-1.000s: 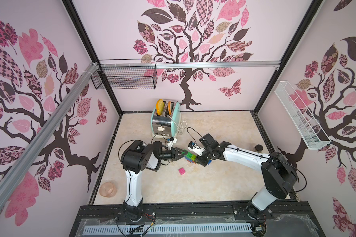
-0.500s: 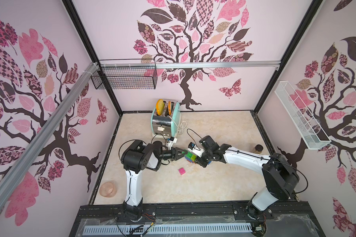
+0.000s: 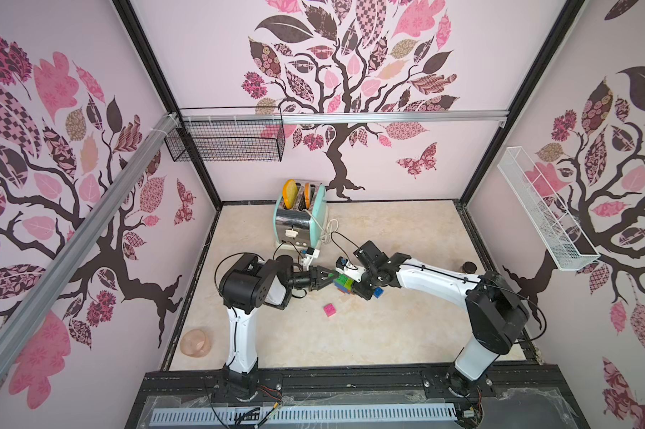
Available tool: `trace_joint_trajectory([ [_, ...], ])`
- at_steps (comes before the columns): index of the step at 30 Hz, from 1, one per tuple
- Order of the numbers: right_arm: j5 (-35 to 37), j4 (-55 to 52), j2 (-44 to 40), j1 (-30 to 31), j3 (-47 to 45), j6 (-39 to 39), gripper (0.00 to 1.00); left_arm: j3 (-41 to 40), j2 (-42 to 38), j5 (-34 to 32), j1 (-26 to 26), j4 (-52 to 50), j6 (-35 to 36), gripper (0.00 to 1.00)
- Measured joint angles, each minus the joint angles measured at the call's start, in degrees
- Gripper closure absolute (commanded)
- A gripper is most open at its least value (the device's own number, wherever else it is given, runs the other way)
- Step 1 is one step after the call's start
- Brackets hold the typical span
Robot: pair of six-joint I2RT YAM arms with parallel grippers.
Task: Assemble a heart with lego
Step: Assemble the lego brick with the lego brick.
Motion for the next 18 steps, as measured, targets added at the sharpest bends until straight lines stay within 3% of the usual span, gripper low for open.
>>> trace_joint_trajectory([
  [13, 5.18, 4.39, -1.11, 2.73, -2.89, 5.73, 0.78, 0.0, 0.0, -0.83, 0.07, 1.16, 0.85, 0.74],
  [18, 4.96, 5.09, -1.03, 2.51, -2.93, 5.73, 0.68, 0.0, 0.0, -1.09, 0.26, 1.31, 1.09, 0.74],
])
